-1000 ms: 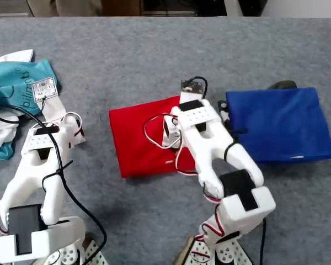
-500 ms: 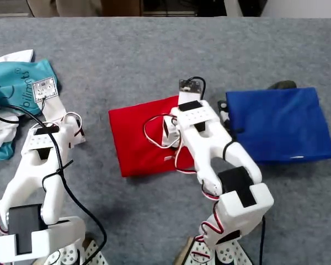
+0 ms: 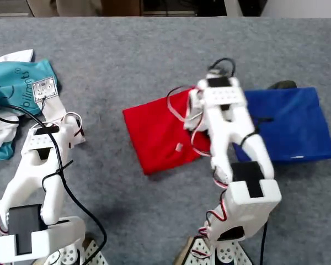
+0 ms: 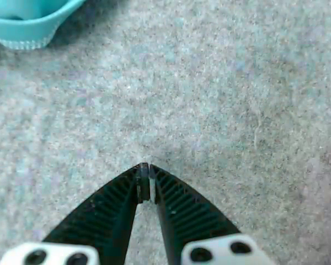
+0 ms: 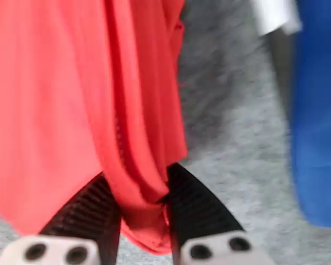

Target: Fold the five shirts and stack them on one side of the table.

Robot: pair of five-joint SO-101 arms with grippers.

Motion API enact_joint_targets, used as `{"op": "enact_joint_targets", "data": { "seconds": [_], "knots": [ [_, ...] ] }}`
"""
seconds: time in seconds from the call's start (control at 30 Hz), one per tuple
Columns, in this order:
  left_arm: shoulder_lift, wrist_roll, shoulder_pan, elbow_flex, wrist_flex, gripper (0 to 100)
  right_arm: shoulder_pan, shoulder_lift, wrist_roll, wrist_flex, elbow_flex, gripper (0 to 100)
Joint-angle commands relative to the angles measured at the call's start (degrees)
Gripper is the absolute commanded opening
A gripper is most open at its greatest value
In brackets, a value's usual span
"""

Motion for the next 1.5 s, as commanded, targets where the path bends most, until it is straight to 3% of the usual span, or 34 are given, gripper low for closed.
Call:
{"op": "enact_joint_targets", "data": {
  "seconds": [0.0,0.43,0.7,1.0,1.07,1.27,1.47],
  "knots": [
    [-0.22,-0.18,-0.62,-2.55,0.18,2,5.67,-4.97,3.96,4.75,-10.15,0.4],
    [-0.31,-0.18,-0.62,-2.46,0.26,2,26.68,-4.62,18.02,18.37,-34.77,0.4],
    [-0.48,-0.18,-0.62,-2.29,0.26,2,38.64,-4.53,23.47,18.73,-35.82,0.5],
    [-0.48,-0.18,-0.62,-2.2,0.26,2,43.91,1.45,28.4,16.97,-35.82,1.3],
    [-0.48,-0.18,-0.7,-2.2,0.26,2,44.26,3.03,28.4,17.49,-36.09,8.0],
    [-0.48,-2.29,-0.7,-2.11,0.35,2,44.44,1.71,29.8,18.73,-36.35,44.0],
    [-0.48,-2.29,-0.7,-2.11,0.35,2,44.53,-5.93,29.63,18.81,-36.26,38.8]
  ]
}}
